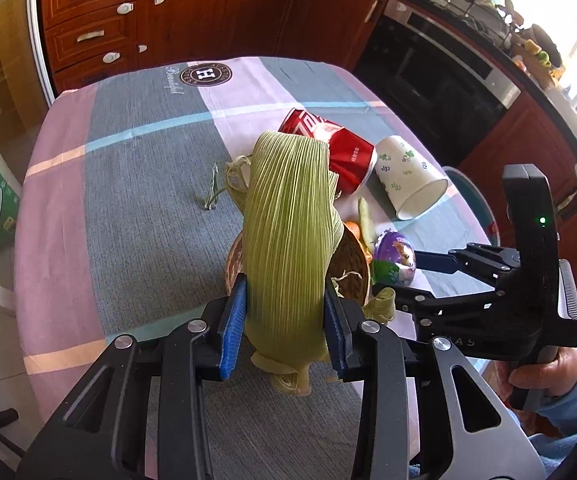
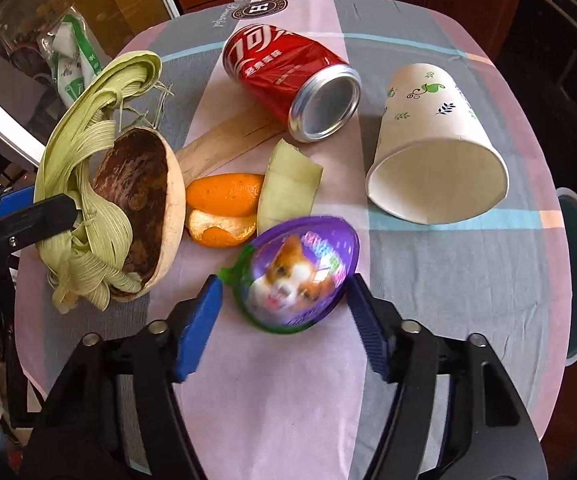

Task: Collect trash
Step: 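Grasp the green corn husks with the left gripper while the right gripper grasps the purple egg, then carry the corn husks and purple egg over the bin and open both grippers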

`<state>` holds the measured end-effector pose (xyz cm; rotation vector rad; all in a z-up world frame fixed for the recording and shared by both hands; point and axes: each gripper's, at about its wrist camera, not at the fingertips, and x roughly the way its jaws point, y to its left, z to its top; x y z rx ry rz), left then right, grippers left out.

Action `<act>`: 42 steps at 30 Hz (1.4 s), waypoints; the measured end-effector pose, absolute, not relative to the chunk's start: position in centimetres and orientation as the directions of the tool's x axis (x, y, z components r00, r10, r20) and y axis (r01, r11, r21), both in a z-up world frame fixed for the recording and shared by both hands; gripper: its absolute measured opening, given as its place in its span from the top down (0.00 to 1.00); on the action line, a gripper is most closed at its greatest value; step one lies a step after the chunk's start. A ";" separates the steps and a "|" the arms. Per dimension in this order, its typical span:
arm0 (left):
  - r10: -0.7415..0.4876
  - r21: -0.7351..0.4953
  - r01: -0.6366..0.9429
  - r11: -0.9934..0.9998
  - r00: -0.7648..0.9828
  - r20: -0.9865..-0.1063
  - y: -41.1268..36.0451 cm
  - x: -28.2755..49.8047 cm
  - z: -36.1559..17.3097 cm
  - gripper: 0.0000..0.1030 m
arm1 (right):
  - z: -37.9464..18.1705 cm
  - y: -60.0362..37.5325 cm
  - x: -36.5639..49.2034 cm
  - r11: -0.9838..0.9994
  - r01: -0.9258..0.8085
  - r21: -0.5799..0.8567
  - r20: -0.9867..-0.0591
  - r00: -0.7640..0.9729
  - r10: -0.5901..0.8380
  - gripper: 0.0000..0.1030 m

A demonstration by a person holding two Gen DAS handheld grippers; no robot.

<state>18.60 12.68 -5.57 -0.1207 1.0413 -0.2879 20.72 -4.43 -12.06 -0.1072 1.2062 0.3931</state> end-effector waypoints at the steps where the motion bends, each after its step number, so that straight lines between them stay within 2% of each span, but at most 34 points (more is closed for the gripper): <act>1: -0.293 -0.237 0.175 0.956 0.474 -0.830 12.8 18.5 -5.4 0.65 | -11.8 -4.6 20.6 0.926 -0.351 0.136 -0.922 0.298 0.248 0.44; 14: -0.268 -0.232 0.136 0.963 0.538 -0.799 13.5 16.3 -1.7 0.65 | -8.8 -9.3 18.8 0.914 -0.296 0.277 -0.878 0.309 0.366 0.44; 23: -0.248 -0.211 0.132 0.969 0.601 -0.760 13.0 16.3 3.0 0.65 | -6.8 -13.9 17.9 0.915 -0.236 0.328 -0.839 0.373 0.397 0.44; 29: -0.305 -0.194 0.246 0.950 0.585 -0.751 7.0 17.5 4.6 0.65 | -5.9 -18.2 18.0 0.917 -0.175 0.360 -0.809 0.431 0.400 0.44; 36: -0.394 -0.206 0.384 0.900 0.515 -0.761 -2.3 19.7 3.9 0.65 | -5.5 -25.4 17.7 0.920 -0.064 0.386 -0.786 0.500 0.364 0.44; 42: -0.421 -0.187 0.471 0.862 0.462 -0.780 -9.1 20.7 3.2 0.65 | -6.1 -31.5 17.0 0.913 0.030 0.406 -0.777 0.537 0.328 0.44</act>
